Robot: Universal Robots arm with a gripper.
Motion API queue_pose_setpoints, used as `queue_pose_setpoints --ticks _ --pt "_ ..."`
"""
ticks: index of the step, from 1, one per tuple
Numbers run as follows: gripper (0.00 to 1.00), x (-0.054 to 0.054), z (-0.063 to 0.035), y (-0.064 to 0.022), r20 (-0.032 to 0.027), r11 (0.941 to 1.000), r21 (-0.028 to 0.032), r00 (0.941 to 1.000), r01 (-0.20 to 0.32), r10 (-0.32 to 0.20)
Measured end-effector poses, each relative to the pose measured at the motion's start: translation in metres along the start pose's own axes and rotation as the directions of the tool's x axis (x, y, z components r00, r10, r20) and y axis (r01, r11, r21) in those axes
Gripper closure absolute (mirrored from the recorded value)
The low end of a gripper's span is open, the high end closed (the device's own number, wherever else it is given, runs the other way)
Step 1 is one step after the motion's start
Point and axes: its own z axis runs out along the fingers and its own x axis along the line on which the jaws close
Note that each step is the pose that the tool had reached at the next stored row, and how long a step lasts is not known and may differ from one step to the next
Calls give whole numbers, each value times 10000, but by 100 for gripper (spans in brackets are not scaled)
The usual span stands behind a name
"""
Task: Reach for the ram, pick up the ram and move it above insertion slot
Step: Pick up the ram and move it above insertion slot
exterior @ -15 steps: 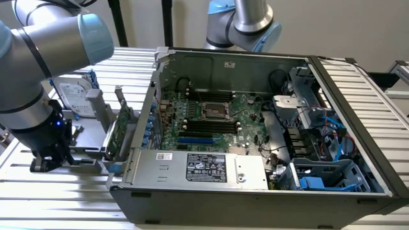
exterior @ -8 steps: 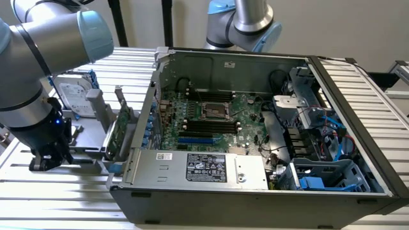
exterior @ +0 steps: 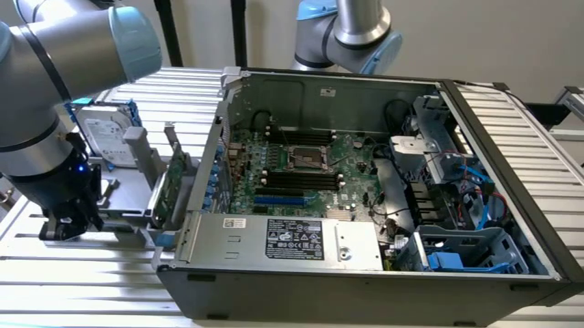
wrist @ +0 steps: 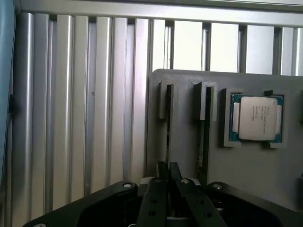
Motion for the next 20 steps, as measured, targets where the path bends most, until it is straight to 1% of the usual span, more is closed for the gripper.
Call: queue_pose_setpoints --ticks 6,10,12,15,20 --pt "86 -4 -84 -10 0 10000 1 10000 0 0" --pt "86 -9 -185 -10 0 10000 -1 10000 0 0" --pt "86 -12 -256 -15 -1 10000 -1 10000 2 -2" --pt "86 -19 -396 -30 -1 10000 -1 10000 0 0" --pt "86 -29 -628 -91 0 10000 0 10000 0 0"
